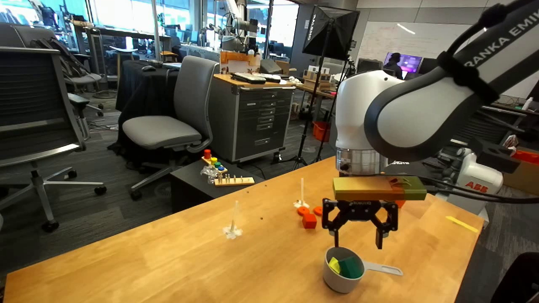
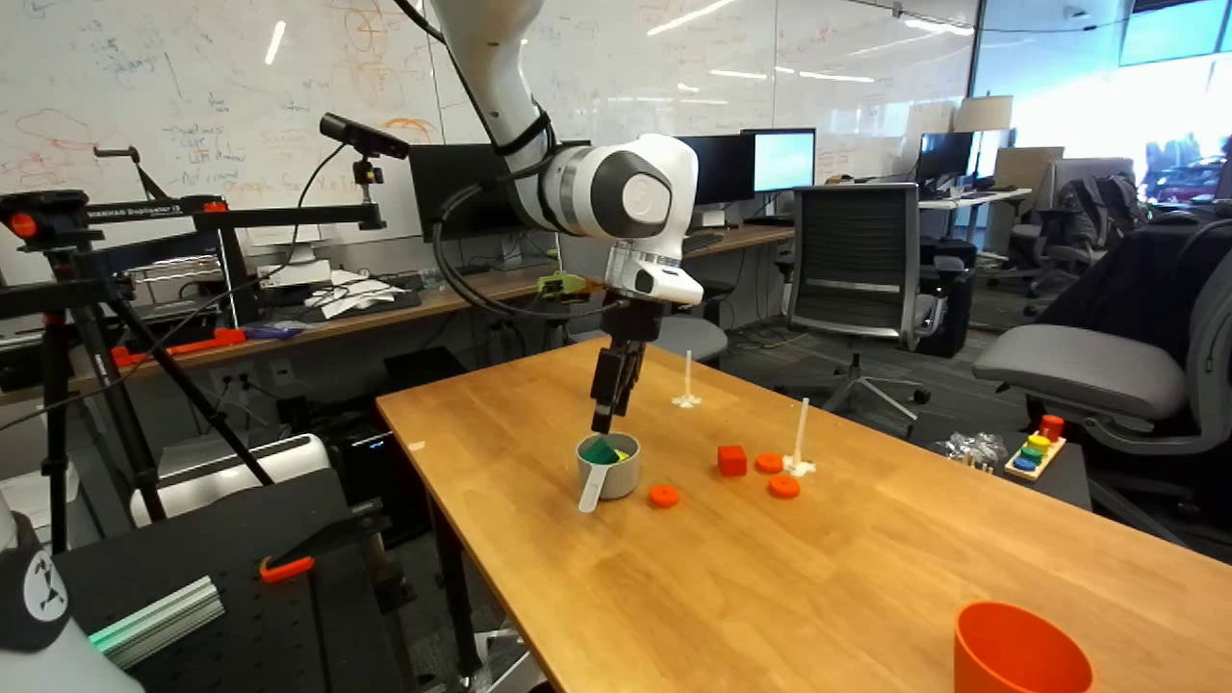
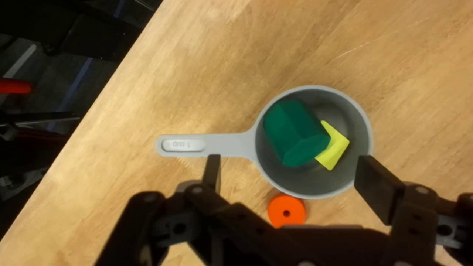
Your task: Place the yellow, green and orange blocks inside the grey measuring cup
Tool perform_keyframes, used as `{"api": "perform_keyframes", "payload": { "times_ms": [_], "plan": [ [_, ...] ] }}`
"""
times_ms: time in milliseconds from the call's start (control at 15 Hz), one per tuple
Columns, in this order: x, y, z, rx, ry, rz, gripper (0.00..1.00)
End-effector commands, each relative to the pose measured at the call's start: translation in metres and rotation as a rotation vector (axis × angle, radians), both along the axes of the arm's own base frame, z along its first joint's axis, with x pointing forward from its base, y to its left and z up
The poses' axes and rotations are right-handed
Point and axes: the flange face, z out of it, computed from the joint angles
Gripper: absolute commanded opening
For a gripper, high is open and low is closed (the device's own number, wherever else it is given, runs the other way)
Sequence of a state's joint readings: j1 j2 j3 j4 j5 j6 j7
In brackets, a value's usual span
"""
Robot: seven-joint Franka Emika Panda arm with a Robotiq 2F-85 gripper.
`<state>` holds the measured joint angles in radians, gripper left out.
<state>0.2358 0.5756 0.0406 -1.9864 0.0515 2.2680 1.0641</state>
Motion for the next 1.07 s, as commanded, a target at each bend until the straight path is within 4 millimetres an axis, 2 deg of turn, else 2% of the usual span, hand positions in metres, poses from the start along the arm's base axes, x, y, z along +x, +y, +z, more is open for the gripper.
{"api": "perform_keyframes", "payload": {
  "times_ms": [0, 267, 467, 733, 1000],
  "plan": [
    [0.031, -0.007, 0.013, -0.042, -0.083, -0.009, 1.0],
    [0.083, -0.019, 0.012, -0.084, -0.15, -0.013, 1.0],
    [0.113, -0.012, -0.009, -0.086, -0.164, -0.011, 1.0],
    [0.137, -0.002, -0.047, -0.086, -0.149, 0.002, 1.0],
    [0.153, -0.005, -0.063, -0.1, -0.132, 0.004, 1.0]
  ]
}}
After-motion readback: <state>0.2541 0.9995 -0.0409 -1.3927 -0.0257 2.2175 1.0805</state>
